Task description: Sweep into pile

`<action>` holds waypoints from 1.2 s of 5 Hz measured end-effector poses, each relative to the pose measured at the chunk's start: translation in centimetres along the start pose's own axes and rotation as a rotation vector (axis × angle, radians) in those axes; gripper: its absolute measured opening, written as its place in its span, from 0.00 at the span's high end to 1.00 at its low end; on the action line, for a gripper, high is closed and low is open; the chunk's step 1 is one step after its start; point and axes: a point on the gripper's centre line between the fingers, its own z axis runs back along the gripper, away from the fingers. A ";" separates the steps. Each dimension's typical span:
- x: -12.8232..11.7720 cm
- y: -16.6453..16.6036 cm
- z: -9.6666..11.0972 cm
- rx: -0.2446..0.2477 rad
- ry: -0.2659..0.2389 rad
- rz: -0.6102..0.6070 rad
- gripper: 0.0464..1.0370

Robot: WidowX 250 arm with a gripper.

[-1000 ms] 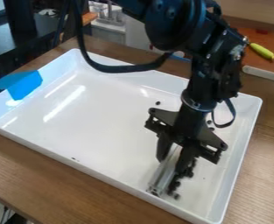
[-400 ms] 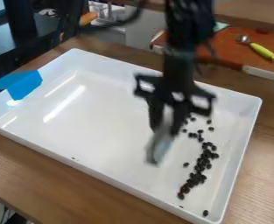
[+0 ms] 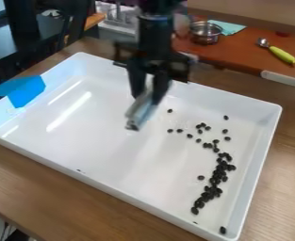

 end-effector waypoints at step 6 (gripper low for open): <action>4.5 0.2 -6.6 0.127 -0.015 -0.040 0.69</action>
